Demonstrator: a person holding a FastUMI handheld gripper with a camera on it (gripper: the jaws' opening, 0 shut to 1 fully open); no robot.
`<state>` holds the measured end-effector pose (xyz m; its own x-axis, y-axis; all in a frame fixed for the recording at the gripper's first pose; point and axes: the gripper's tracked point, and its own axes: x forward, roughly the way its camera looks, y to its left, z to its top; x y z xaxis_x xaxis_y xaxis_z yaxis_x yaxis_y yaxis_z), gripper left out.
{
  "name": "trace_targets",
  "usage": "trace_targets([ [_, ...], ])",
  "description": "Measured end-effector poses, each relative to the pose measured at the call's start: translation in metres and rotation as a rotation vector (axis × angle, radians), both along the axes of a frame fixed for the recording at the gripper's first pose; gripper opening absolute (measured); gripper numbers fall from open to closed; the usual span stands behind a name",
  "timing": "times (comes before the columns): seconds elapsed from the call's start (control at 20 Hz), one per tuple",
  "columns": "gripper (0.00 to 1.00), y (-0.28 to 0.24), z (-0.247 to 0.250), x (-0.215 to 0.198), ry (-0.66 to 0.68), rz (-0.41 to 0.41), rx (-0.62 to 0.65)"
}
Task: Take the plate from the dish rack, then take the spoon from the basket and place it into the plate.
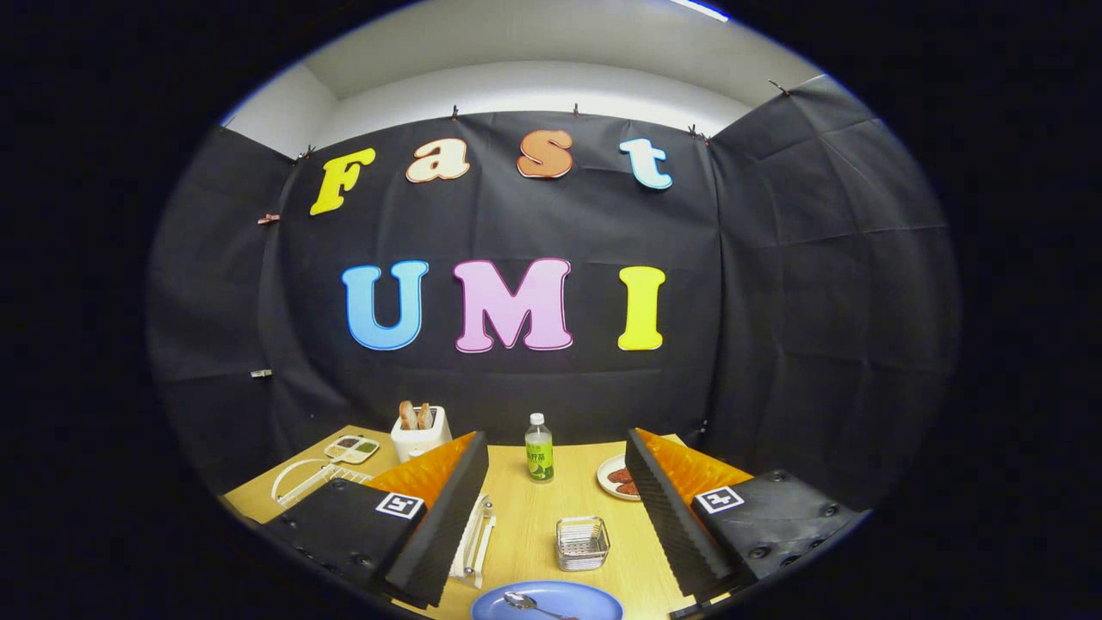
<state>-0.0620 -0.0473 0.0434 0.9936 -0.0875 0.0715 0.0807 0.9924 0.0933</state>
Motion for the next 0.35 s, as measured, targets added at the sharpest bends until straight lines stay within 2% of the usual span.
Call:
trace_targets([
  [0.35,0.98,-0.0016,-0.0053,-0.0125,0.007,-0.052,0.023],
])
